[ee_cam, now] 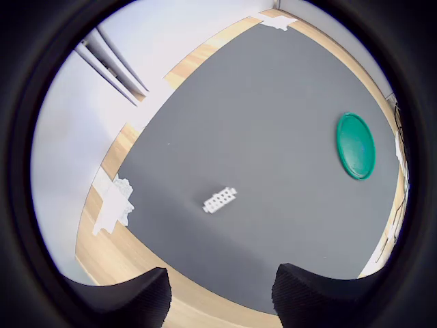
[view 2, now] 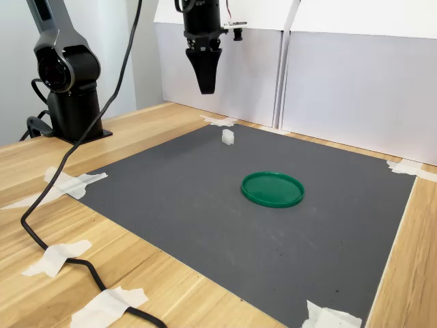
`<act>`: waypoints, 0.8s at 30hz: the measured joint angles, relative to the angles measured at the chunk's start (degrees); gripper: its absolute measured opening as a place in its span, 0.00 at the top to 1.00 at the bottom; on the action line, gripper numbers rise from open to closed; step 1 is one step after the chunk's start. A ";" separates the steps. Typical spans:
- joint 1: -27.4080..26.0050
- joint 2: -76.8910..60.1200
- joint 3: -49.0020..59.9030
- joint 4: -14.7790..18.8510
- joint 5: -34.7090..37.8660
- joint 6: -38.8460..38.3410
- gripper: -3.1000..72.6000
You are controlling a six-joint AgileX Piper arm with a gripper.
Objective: Grasp a white terminal and put it on the green lid.
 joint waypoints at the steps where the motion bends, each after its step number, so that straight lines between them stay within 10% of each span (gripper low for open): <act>1: 0.63 1.00 0.00 0.00 -0.68 0.94 0.12; 24: 1.42 13.49 -0.87 1.09 -9.95 13.26 0.12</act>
